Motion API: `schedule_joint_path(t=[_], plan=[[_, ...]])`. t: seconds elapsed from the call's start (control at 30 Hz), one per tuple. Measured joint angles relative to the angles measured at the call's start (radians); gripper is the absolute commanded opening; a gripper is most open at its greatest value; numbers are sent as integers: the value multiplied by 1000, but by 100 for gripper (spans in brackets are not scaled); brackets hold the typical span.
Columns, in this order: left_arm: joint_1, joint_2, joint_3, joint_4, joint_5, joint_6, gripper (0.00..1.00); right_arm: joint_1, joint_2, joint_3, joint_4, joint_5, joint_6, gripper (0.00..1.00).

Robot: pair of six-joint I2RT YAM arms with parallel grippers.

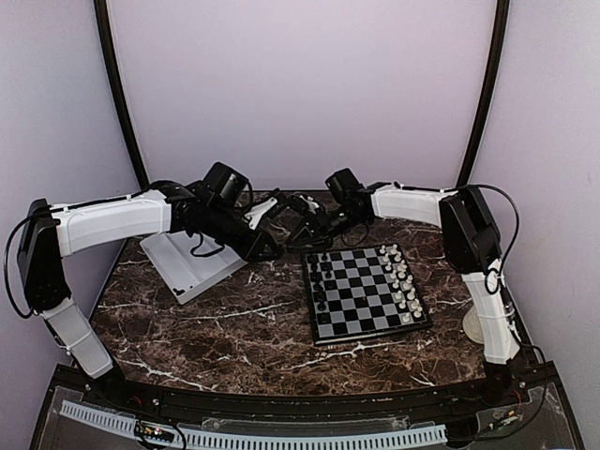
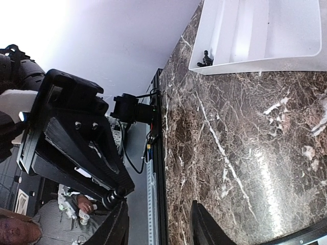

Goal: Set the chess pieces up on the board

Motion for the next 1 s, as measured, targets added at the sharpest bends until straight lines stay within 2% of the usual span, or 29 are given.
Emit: schedule_joint_path(t=[0.4, 0.8, 1.0], plan=[[-5, 19, 16, 3, 1, 26, 13, 0, -11, -71, 216, -101, 190, 42], [-12, 51, 37, 0, 2, 50, 13, 0, -20, -127, 343, -147, 288, 38], [-12, 51, 30, -13, -71, 43, 27, -5, -21, -138, 357, -142, 282, 38]])
